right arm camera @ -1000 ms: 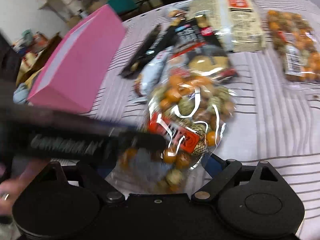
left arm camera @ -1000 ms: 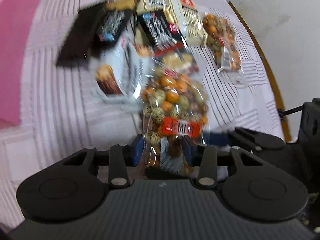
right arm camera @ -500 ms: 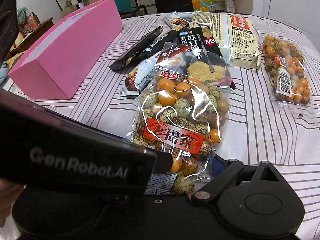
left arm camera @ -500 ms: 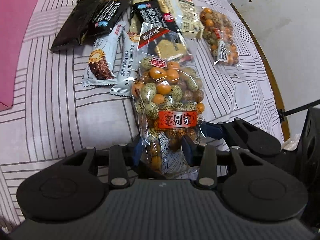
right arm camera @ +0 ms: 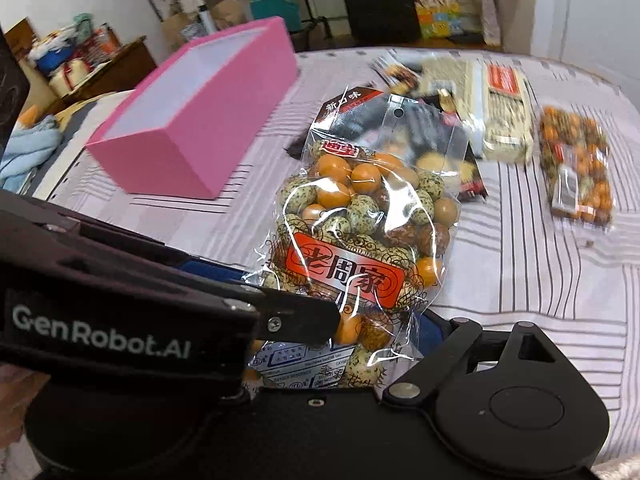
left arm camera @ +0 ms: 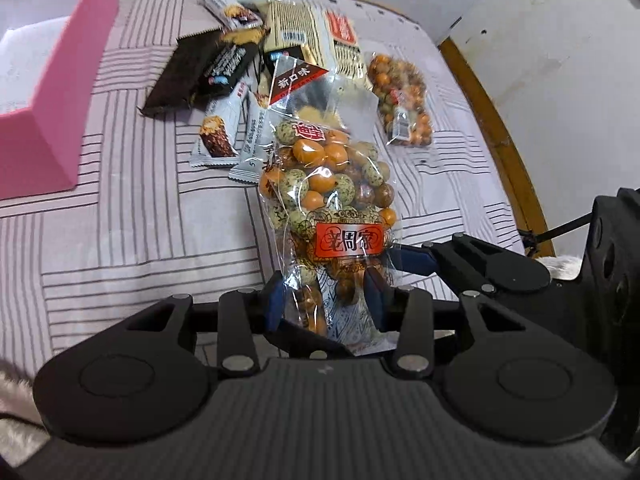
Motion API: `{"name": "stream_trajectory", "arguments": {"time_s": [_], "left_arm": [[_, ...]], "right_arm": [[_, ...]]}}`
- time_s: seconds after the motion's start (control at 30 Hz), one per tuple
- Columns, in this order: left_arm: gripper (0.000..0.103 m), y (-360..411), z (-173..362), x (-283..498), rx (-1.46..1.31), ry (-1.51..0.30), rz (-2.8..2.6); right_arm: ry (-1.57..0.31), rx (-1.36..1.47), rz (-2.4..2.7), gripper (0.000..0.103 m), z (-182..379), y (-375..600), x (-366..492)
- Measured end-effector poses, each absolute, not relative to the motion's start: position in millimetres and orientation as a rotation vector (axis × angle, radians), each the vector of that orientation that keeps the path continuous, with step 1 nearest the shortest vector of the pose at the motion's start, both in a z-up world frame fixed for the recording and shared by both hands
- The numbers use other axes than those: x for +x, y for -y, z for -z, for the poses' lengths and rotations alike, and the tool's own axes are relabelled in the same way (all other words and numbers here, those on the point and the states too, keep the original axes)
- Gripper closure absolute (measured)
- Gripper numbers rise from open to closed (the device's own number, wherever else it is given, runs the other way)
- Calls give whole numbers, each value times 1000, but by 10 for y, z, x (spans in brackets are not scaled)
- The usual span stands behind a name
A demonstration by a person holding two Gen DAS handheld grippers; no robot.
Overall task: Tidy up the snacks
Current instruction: 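Lift the peanut bag with the left tool and carry it over the pink box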
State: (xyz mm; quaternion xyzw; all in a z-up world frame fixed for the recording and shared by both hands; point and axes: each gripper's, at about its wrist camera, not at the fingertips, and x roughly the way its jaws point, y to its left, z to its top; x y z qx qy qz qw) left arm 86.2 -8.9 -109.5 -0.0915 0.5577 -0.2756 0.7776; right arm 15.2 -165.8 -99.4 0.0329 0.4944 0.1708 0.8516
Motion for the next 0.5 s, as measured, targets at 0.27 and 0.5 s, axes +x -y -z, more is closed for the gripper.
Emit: {"name": "stream_trajectory", "arguments": {"time_s": [0.27,0.5], "left_arm": [[63,-233,651,713,-227,-1132,596],[63,-508,210,709,-217,-1049,586]], "right_arm": [[-982,30,-422,9,564,1453,86],[-914,27,-484,8,218,1283,200]]}}
